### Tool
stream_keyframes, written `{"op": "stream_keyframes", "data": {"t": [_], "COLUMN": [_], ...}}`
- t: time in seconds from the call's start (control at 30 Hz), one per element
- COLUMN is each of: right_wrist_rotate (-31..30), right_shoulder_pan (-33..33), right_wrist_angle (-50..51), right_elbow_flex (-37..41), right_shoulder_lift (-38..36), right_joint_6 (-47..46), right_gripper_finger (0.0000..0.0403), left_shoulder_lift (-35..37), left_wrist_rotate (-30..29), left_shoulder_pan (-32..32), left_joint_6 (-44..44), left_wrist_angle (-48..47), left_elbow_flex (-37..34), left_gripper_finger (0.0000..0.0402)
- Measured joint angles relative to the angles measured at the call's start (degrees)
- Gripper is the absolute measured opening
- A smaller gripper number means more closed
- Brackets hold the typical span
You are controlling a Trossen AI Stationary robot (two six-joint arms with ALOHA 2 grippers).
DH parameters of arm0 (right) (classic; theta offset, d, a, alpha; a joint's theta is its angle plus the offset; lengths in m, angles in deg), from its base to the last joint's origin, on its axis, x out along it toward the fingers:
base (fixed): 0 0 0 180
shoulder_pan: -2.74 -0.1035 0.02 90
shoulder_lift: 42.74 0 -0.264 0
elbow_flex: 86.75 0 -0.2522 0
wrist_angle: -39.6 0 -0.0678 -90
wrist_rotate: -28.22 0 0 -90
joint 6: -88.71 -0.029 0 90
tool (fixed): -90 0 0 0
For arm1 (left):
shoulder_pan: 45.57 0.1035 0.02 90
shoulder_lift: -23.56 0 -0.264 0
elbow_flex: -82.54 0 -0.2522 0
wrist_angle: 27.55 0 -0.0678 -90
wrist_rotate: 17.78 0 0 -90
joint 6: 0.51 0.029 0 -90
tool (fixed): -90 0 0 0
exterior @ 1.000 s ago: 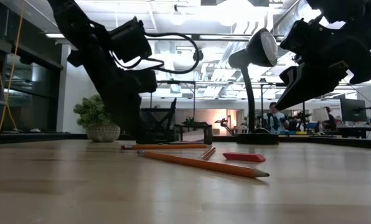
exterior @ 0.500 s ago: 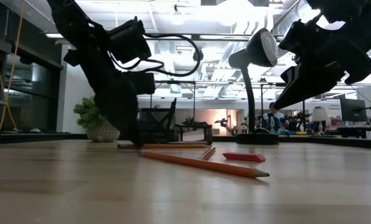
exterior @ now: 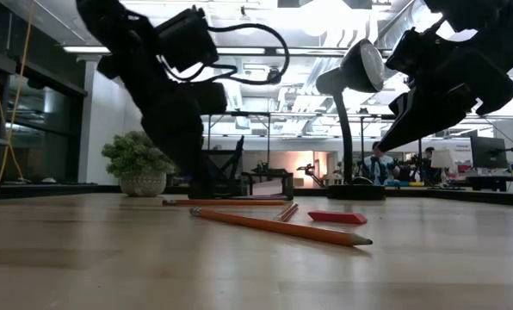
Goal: Pick and place office supplies into organizer
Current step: Put the top pencil into the black desk organizer
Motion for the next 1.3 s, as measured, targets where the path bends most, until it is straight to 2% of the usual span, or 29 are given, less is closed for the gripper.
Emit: {"op": "stream_keyframes", "data": {"t": [0.2, 0.4, 0.8, 1.3], "right_wrist_rotate": [-0.39, -1.26, -1.51, -1.51], "right_shoulder_pan": [0.0, 0.04, 0.02, 0.02], "right_wrist_angle": [0.02, 0.02, 0.02, 0.04], "right_elbow_flex": [0.0, 0.0, 0.0, 0.0], "right_shoulder_lift": [0.0, 0.0, 0.0, 0.0], "right_joint_6": [0.01, 0.56, 0.08, 0.58], "right_gripper_finger": [0.0007, 0.0007, 0.0007, 0.0007], "left_shoulder_lift": [0.0, 0.0, 0.0, 0.0], "left_wrist_rotate": [-1.6, -0.36, -1.12, 0.84], "left_shoulder_pan": [1.49, 1.8, 1.86, 1.89], "left_joint_6": [4.76, 5.64, 6.84, -0.5], "left_wrist_angle": [-15.49, -21.25, -22.2, -22.16], "left_elbow_flex": [4.66, 4.86, 4.86, 4.86], "left_gripper_finger": [0.0156, 0.0156, 0.0156, 0.0156]}}
